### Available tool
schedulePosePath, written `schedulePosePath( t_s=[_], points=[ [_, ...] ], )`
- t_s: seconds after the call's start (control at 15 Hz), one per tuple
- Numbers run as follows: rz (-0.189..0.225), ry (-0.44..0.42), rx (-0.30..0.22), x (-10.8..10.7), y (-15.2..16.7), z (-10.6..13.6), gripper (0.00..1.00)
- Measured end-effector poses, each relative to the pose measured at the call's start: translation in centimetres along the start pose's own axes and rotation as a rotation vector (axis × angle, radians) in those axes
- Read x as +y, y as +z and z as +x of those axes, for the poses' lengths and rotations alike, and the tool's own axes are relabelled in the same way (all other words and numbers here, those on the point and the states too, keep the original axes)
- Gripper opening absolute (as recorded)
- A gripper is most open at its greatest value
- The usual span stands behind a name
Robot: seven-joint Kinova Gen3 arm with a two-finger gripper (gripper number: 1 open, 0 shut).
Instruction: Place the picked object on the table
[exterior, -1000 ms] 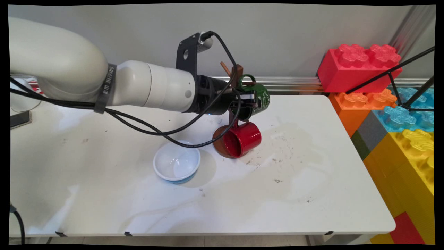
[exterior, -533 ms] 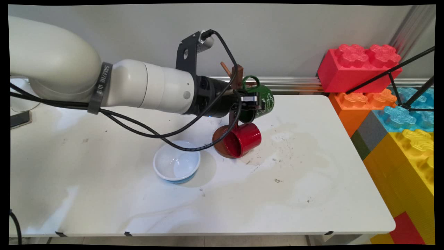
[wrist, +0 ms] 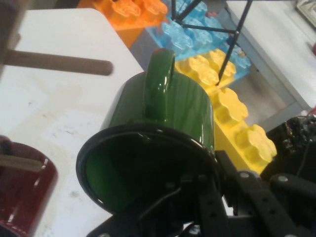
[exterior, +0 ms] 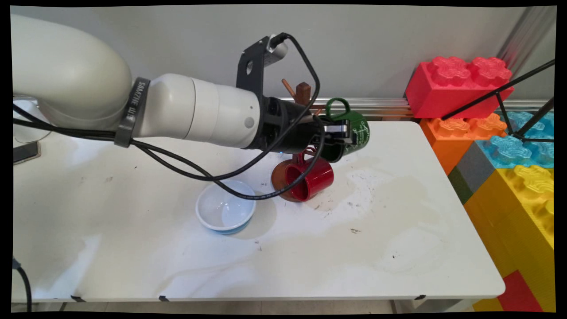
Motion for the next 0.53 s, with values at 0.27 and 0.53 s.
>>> schedulePosePath(
  t_s=[0.27, 0.53],
  points=[
    [-0.031, 0.002, -0.025, 1.1, -0.3, -0.3, 0.0],
    [-0.059, 0.02, -0.069, 1.7, -1.4, -0.5, 0.0]
  ],
)
